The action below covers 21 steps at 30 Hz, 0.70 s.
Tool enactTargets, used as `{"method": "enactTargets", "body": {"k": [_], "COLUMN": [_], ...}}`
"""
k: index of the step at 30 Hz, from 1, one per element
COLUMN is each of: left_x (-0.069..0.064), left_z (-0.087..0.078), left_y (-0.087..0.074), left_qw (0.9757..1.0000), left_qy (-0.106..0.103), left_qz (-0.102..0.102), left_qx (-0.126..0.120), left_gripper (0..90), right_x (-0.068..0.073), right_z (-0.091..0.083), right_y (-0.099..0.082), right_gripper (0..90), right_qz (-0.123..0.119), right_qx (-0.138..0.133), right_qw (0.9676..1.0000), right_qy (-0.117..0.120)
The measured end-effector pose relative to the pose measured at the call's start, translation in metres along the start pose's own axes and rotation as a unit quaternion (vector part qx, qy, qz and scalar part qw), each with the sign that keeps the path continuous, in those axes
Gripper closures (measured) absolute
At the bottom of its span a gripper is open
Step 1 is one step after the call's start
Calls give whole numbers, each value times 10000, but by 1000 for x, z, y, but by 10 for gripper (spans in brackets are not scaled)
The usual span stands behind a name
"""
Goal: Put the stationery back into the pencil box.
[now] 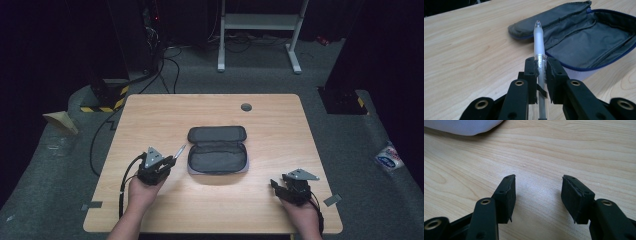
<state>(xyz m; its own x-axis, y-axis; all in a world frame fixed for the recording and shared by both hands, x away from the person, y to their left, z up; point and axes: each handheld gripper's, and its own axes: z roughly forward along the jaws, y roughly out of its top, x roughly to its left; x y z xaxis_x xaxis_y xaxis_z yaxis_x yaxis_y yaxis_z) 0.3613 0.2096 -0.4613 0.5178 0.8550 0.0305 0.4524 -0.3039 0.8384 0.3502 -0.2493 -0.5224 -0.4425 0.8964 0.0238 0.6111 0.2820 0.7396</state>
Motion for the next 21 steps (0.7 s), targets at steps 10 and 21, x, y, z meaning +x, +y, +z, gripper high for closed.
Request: {"method": "enactTargets", "body": {"k": [10, 21], "left_x": [-9, -21], "left_z": [-2, 4], "left_y": [17, 28], "left_qw": [9998, 9982], "left_qy": [-104, -376], "left_qz": [146, 461], "left_qx": [-98, -73], "left_gripper": [792, 792], "right_x": [3, 4], "right_z": [1, 1], "right_y": [0, 1], "right_gripper": [429, 427], "right_qz": [-157, -169], "right_qx": [44, 47], "right_qw": [9999, 9998], "right_qy": [-49, -89]}}
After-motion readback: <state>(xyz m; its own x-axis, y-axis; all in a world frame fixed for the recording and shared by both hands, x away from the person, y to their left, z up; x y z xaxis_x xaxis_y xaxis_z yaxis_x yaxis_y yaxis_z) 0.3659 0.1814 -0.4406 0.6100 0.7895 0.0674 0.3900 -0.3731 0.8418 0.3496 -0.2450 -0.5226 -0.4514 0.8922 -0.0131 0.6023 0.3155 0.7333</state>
